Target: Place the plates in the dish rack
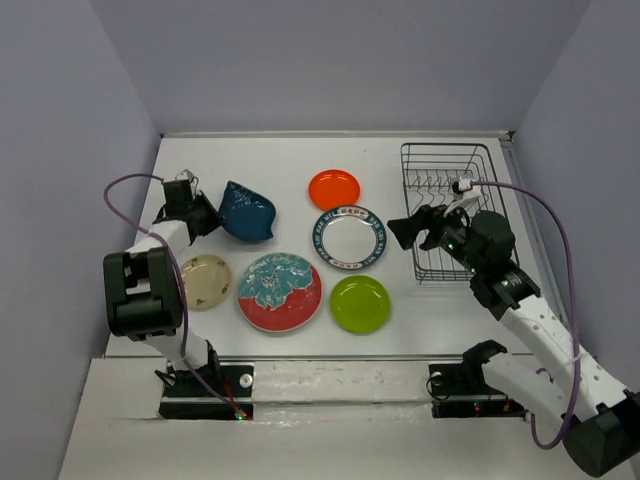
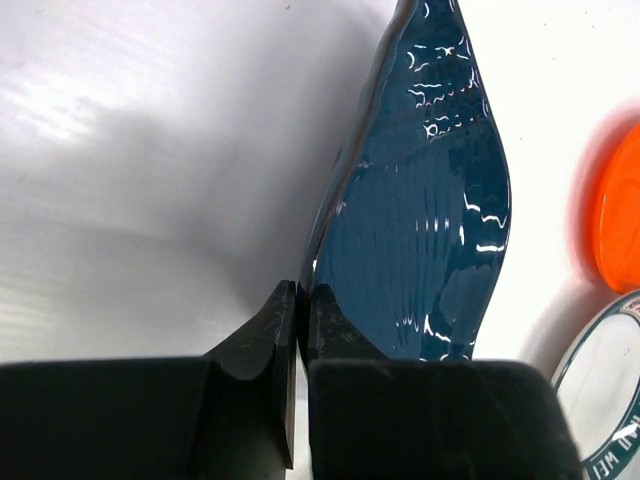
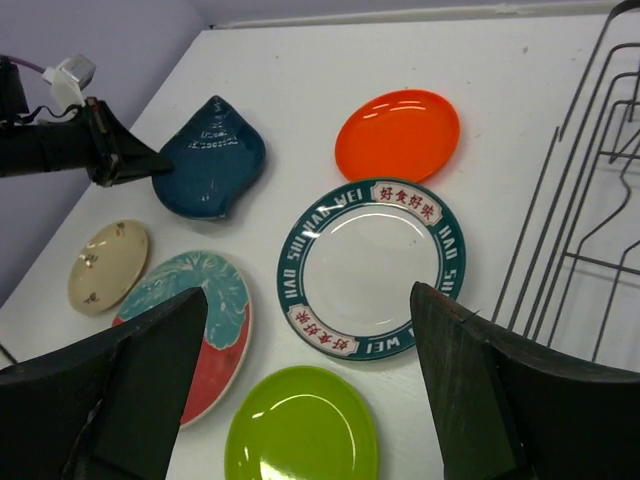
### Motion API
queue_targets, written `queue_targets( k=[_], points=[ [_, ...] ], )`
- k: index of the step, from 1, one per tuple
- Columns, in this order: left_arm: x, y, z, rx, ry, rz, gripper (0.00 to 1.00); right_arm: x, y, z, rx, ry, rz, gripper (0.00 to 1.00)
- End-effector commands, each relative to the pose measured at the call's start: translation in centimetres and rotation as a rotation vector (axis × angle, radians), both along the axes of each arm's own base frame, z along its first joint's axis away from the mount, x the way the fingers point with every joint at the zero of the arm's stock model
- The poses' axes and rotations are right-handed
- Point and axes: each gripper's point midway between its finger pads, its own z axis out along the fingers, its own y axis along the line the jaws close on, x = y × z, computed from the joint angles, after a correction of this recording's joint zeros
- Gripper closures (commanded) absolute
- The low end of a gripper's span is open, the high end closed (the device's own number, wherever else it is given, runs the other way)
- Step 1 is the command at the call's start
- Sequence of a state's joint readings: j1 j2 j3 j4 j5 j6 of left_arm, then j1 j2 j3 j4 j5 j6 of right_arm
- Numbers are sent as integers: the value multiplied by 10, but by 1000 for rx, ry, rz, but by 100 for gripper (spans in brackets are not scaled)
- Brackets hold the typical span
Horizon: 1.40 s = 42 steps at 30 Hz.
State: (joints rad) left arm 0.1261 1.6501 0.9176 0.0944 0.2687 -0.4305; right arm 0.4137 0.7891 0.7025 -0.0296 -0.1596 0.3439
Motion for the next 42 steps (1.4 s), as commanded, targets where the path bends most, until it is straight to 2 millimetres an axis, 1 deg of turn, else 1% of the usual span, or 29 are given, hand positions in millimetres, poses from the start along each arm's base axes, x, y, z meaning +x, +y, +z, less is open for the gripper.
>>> queue_targets(
  k=[1,2,4,5,6,7,8,11,12,16,18,19,22,23,24,27,29,31,32,33,34,35,36,37,38,39,40,41,42],
  points=[
    [-2,-2,85,-21,-240,15,94,-8,31,35,118,-49,160,10],
    [-5,-8,110,-34,-314,-3,94,-5,38,37,139,-45,188,7],
    [-14,-18,124,-78,-354,-10,94,-10,55,35,193,6,260,6],
    [-18,-24,130,-101,-378,-20,94,-6,58,34,205,21,259,5],
    [-24,-37,153,-134,-451,-65,94,-1,67,31,214,39,271,4],
    [-32,-44,151,-162,-456,-79,94,3,70,30,231,55,259,4],
    [-41,-57,170,-208,-512,-112,94,9,79,30,239,70,258,2],
    [-58,-72,178,-255,-547,-154,94,17,94,29,248,95,267,0],
    [-65,-78,190,-273,-582,-175,94,20,104,30,257,106,283,0],
    [-82,-97,200,-316,-619,-236,94,29,125,37,283,101,319,0],
    [-89,-107,201,-348,-626,-272,94,34,142,39,304,110,348,0],
    [-96,-120,198,-375,-614,-319,94,43,149,36,310,122,348,0],
    [-104,-132,205,-417,-640,-362,94,46,168,27,300,151,366,0],
    [-107,-135,207,-424,-645,-378,94,54,172,17,291,171,353,0],
    [-111,-141,210,-434,-654,-408,94,58,174,16,295,177,346,0],
    [-119,-149,216,-461,-672,-447,94,58,189,0,284,219,371,0],
    [-125,-155,218,-482,-674,-476,94,58,196,2,283,216,390,1],
    [-128,-159,220,-499,-684,-498,94,59,204,1,285,227,401,8],
    [-129,-161,220,-506,-687,-505,94,59,204,2,292,227,398,15],
    [-130,-161,221,-507,-693,-509,94,60,203,3,300,226,392,39],
    [-131,-161,220,-503,-695,-511,91,61,199,7,313,217,366,53],
    [-131,-160,220,-497,-700,-510,78,62,196,8,311,217,350,82],
    [-132,-161,219,-499,-696,-514,78,63,193,9,304,215,330,91],
    [-133,-161,219,-497,-698,-522,63,65,189,9,287,218,304,93],
    [-135,-162,218,-499,-692,-533,55,69,181,12,248,210,258,93],
    [-138,-163,218,-498,-691,-543,38,71,176,15,227,199,234,93],
    [-140,-163,219,-478,-699,-557,30,73,170,16,202,194,204,93],
    [-140,-164,221,-464,-700,-568,24,79,153,16,157,187,139,93],
    [-142,-164,213,-452,-661,-573,19,84,145,27,147,168,116,93]
  ],
)
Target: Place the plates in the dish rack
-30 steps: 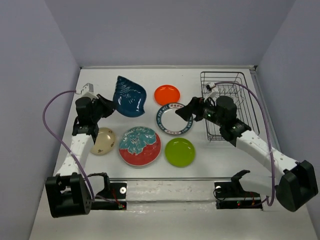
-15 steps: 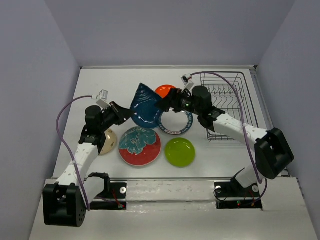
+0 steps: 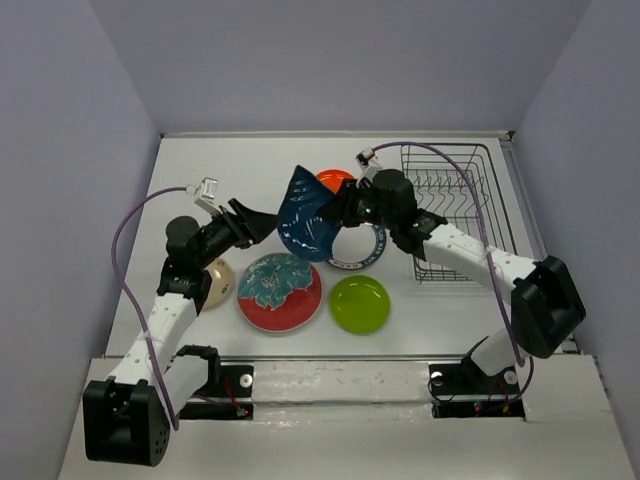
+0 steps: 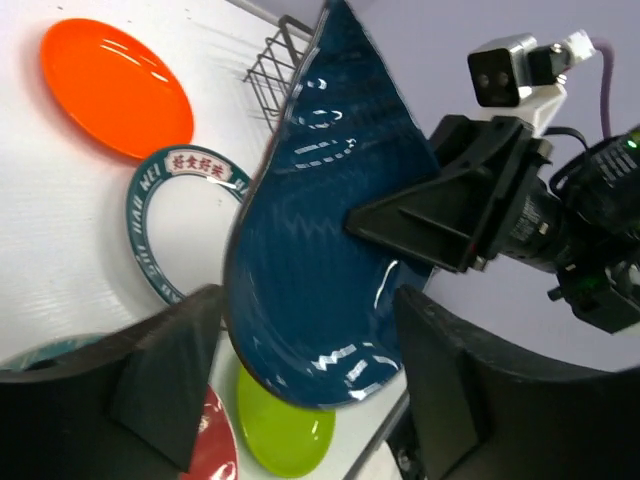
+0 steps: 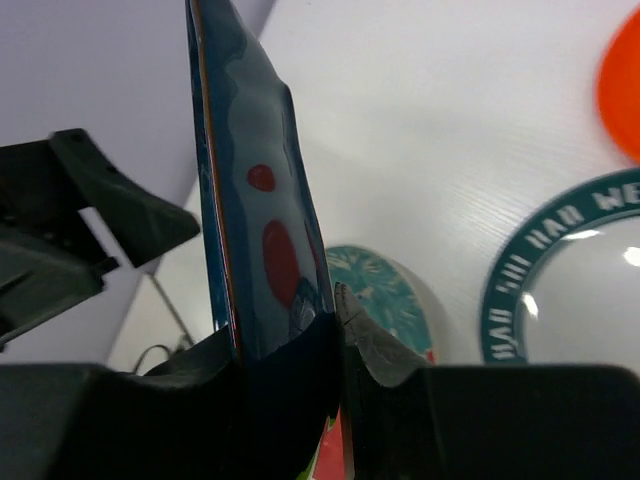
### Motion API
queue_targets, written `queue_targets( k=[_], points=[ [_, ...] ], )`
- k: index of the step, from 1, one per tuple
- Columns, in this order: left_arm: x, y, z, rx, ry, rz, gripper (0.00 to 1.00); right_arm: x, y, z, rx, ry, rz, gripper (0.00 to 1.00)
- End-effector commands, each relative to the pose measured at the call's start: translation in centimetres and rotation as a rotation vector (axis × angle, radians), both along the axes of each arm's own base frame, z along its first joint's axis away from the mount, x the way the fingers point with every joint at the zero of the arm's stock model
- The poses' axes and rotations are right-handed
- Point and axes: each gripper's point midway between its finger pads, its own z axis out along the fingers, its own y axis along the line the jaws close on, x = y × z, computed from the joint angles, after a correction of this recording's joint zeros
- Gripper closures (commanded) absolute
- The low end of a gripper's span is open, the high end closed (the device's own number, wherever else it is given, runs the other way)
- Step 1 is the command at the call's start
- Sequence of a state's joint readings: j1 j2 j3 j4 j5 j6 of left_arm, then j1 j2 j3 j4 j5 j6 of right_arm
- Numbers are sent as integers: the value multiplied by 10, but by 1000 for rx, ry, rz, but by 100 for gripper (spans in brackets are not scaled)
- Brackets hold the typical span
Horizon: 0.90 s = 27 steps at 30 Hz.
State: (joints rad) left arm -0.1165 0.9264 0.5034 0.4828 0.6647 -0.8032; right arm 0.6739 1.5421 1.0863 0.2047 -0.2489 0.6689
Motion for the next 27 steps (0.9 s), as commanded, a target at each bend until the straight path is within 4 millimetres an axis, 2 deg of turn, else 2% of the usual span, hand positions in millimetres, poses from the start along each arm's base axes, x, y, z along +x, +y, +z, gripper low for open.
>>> queue_targets(
  k=[1,2,3,5,6,7,8,9,11,13,15,16,19,20,27],
  points=[
    [-16,-8,46,62,-202,-84,5,42,-62,69,-75,-179,-231,93],
    [-16,-9,45,99,-209,-86,1,48,-76,73,-98,-187,-262,93],
    [-21,-15,33,148,-159,-88,1,50,-97,82,-130,-179,-300,93],
    [-25,-21,37,219,-192,-102,1,63,-138,94,-198,-211,-389,93],
    [-34,-26,28,293,-198,-126,1,74,-178,104,-242,-205,-478,93],
    [-37,-29,31,326,-220,-129,1,83,-209,108,-312,-221,-567,93],
    [-40,-23,28,398,-242,-97,1,88,-248,103,-378,-185,-650,93],
    [-50,-33,29,420,-272,-127,1,93,-270,117,-409,-209,-710,93],
    [-56,-30,22,499,-284,-105,1,96,-326,117,-572,-200,-858,93],
    [-74,-37,27,505,-331,-133,1,100,-367,123,-733,-214,-969,93],
    [-79,-37,29,512,-342,-121,1,104,-397,125,-827,-205,-1033,93],
    [-82,-38,33,507,-359,-126,1,108,-423,124,-903,-193,-1059,93],
    [-87,-43,35,487,-366,-159,1,115,-456,121,-949,-166,-1094,93],
    [-89,-45,34,484,-365,-169,1,122,-464,117,-945,-166,-1057,93],
    [-99,-52,33,490,-373,-199,1,141,-469,99,-1006,-160,-964,93]
  ],
)
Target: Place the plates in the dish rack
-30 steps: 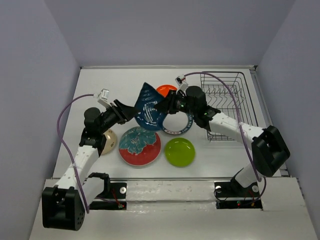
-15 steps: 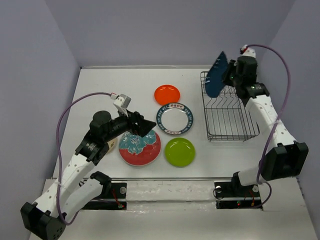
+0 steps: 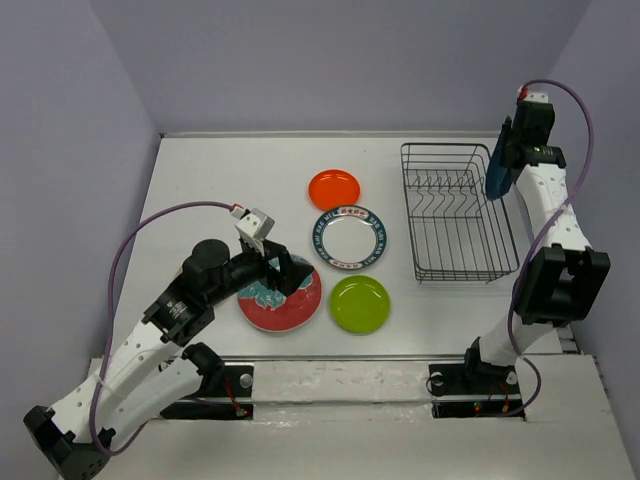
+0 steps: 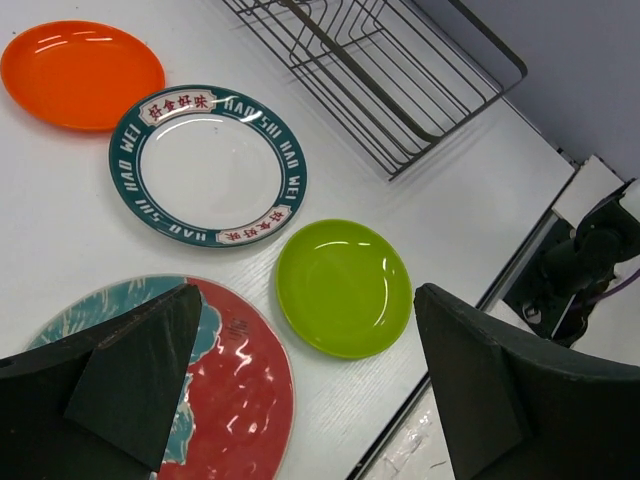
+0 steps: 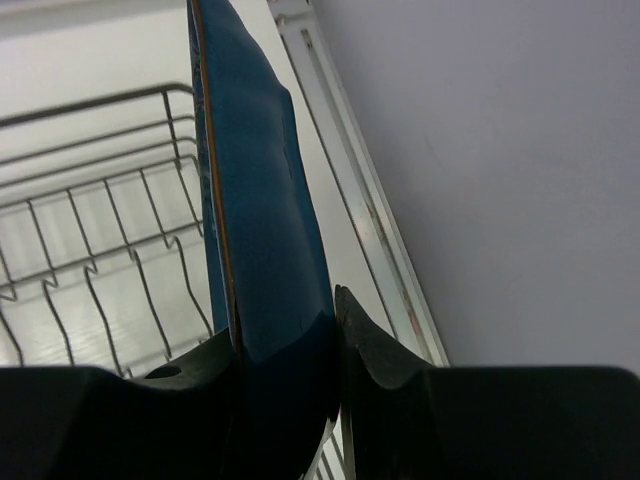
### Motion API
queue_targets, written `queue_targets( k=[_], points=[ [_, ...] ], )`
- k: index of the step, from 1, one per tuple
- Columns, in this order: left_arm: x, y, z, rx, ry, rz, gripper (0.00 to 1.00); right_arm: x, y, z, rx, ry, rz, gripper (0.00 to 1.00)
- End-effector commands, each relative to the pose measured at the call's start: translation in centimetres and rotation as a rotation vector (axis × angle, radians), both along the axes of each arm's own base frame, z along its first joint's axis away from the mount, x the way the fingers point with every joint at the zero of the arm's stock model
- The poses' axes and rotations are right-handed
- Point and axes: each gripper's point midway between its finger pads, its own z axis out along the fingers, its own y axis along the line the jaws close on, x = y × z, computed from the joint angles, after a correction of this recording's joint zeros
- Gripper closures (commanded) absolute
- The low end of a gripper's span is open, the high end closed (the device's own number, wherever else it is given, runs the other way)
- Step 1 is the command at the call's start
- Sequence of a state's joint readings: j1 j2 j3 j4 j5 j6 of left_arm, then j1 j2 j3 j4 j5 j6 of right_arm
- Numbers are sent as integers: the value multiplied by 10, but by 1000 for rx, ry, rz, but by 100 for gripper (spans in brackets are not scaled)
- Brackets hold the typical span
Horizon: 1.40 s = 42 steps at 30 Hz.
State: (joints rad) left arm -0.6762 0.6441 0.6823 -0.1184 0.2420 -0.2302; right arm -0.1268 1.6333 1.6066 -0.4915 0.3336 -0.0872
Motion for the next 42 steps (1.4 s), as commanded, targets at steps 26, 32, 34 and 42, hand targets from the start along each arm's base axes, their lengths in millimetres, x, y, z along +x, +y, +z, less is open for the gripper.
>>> queue_targets(
  k=[26,32,34,42],
  points=[
    [1,-9,5,32,-27,-10,1,57,12,-37,-124,96,154,93],
    [3,-9,3,40,-19,-4,1,61,10,-14,-179,58,108,93],
    [3,-10,2,40,-19,-7,1,62,11,11,-173,0,102,93],
    [2,-9,4,35,-21,-8,1,46,-4,54,-232,-55,14,93]
  ],
)
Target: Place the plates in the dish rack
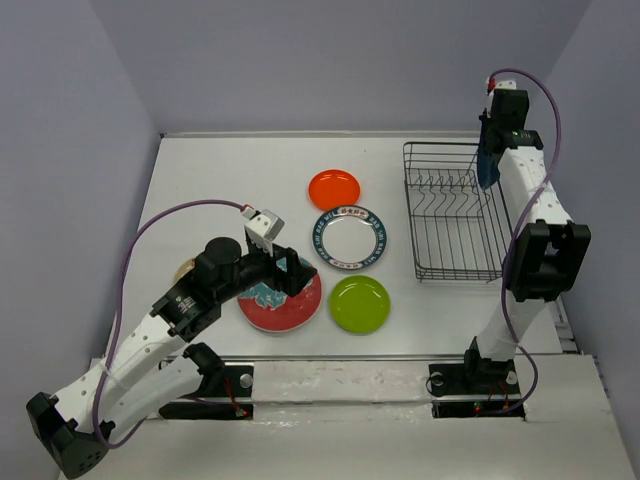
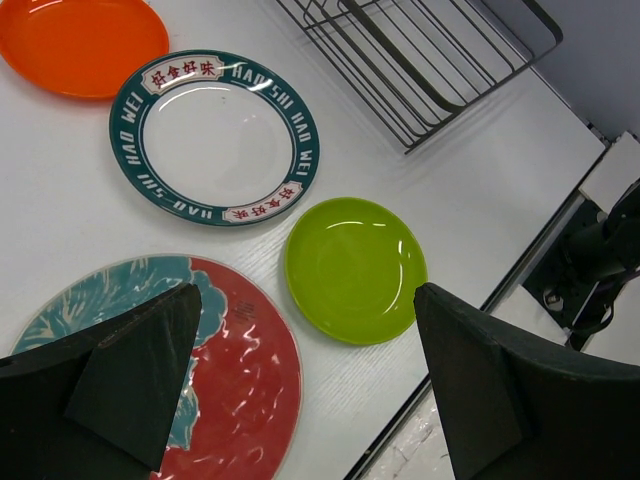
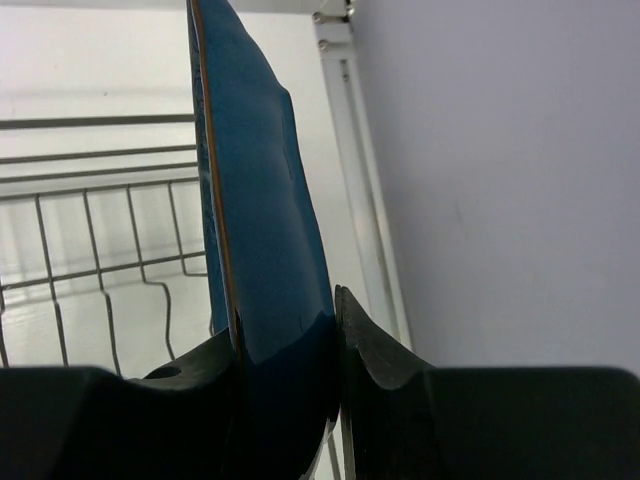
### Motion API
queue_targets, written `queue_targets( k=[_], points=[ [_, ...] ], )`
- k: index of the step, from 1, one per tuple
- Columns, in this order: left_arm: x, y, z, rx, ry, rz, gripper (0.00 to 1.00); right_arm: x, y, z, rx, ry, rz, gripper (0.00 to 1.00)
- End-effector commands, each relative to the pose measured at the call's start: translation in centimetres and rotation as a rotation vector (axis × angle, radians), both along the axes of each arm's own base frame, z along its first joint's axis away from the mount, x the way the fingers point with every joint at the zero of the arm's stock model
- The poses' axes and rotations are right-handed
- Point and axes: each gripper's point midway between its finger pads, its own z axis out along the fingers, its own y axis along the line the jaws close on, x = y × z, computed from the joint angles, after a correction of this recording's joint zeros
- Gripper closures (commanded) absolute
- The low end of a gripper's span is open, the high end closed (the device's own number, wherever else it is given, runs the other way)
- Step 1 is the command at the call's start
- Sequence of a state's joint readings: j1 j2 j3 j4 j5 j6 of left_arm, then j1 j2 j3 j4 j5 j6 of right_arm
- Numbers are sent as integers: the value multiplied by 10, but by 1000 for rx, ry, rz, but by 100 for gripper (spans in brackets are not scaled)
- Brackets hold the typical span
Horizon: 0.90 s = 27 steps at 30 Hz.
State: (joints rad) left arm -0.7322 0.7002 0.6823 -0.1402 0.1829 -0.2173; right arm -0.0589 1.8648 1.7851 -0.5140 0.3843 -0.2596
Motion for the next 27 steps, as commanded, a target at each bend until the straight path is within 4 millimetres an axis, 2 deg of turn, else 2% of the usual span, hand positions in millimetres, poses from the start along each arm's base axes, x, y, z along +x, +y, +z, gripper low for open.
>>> queue_targets(
  k=[1,8,22,27],
  points=[
    [1,-1,25,-36,-64,-8,1,-6,-18,76,-79,-189,-73,93],
    [0,0,26,-39,-69,-7,1,-4,-20,34,-80,-97,-82,93],
    [1,-3,22,-32,-57,-9,1,7,-9,-13,-70,9,23,93],
    [3,-3,20,-26,-54,-2,1,12,6,-39,8,39,73,93]
  ],
)
